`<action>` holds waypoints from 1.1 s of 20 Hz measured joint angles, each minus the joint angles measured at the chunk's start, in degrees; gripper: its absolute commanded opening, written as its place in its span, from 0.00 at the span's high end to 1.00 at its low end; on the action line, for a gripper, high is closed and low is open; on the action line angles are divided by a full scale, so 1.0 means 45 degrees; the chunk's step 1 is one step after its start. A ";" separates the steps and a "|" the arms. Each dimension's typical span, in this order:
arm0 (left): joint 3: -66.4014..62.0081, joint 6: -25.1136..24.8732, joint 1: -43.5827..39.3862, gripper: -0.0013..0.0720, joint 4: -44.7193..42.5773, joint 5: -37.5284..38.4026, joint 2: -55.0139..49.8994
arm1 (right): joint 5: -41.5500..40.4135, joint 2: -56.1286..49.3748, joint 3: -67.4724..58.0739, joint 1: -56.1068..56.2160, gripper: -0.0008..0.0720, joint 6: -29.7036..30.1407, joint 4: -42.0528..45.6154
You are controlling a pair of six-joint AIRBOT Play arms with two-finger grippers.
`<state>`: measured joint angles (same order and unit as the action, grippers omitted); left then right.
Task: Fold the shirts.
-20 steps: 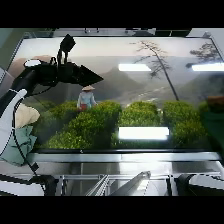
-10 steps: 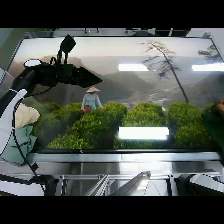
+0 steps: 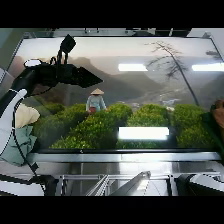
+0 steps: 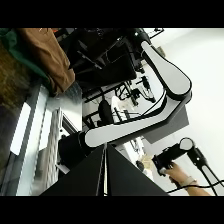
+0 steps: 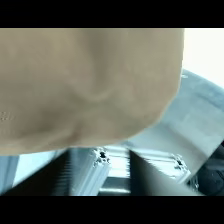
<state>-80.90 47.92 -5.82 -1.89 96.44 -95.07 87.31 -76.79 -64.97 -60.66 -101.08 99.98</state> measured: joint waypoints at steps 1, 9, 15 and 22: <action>0.0000 0.0000 0.0000 0.98 0.0010 0.0000 0.0000 | 0.0194 -0.0010 -0.0189 0.0010 0.95 0.0039 -0.0155; -0.2108 0.1841 0.1035 0.98 -0.0743 -0.0010 0.0204 | -0.0442 0.1292 -0.1525 0.2200 0.95 0.2084 -0.6790; 0.1175 0.2749 0.1472 0.98 -0.3643 -0.0821 0.3342 | -0.1996 0.3453 0.1341 0.8092 0.96 0.3706 -1.0302; 0.9180 0.2783 0.0923 0.98 -0.4881 -0.3016 0.7786 | -0.5455 0.5527 0.6586 1.3673 0.96 0.4104 -1.1050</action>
<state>-39.59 60.45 -1.67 -23.86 82.87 -60.03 62.76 -51.92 -35.33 0.86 -82.61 50.26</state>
